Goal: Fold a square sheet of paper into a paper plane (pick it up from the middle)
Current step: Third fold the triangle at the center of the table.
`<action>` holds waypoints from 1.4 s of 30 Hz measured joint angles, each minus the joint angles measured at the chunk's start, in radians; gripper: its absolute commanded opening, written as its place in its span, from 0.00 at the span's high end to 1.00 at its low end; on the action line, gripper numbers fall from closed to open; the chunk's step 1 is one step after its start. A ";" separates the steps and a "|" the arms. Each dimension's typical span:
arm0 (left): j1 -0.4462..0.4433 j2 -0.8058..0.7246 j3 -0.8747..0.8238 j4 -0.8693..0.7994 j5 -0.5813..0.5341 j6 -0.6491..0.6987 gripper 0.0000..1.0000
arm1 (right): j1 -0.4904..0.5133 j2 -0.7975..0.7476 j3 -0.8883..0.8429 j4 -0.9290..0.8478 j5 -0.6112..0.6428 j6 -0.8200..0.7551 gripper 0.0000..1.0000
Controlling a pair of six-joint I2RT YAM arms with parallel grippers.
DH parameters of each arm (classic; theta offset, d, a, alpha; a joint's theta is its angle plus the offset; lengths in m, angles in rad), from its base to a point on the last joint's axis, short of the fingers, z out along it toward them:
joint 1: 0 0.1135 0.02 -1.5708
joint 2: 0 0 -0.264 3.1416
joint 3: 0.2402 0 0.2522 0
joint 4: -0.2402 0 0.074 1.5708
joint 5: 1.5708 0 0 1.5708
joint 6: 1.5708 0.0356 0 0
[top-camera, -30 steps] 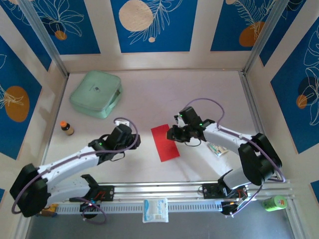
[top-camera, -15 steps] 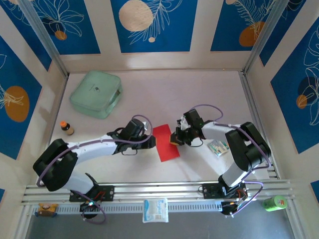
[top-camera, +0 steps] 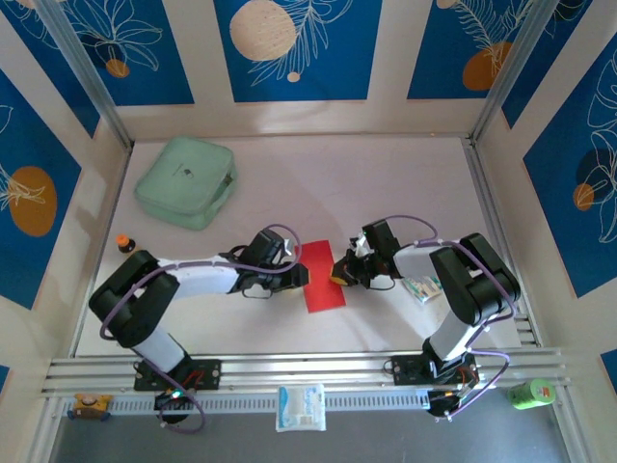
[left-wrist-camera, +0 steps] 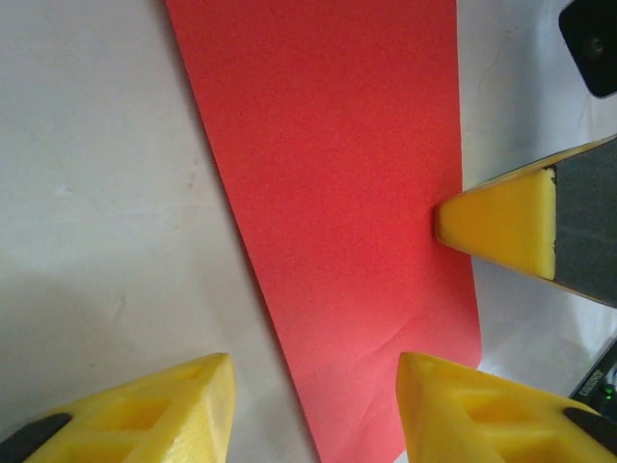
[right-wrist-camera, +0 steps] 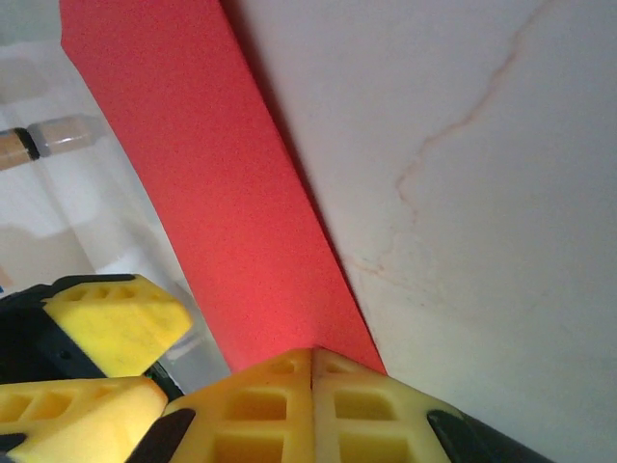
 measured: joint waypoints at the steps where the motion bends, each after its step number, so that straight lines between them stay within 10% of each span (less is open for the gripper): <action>1: 0.001 0.008 0.001 0.007 0.005 -0.005 0.54 | 0.000 -0.003 -0.002 0.006 0.003 0.009 0.97; 32: 0.017 0.086 0.002 0.144 0.080 -0.085 0.71 | 0.015 -0.014 -0.011 0.020 0.037 0.059 0.99; 42: 0.018 0.055 -0.007 0.138 0.063 -0.085 0.93 | 0.036 -0.047 -0.027 0.010 0.069 0.042 0.89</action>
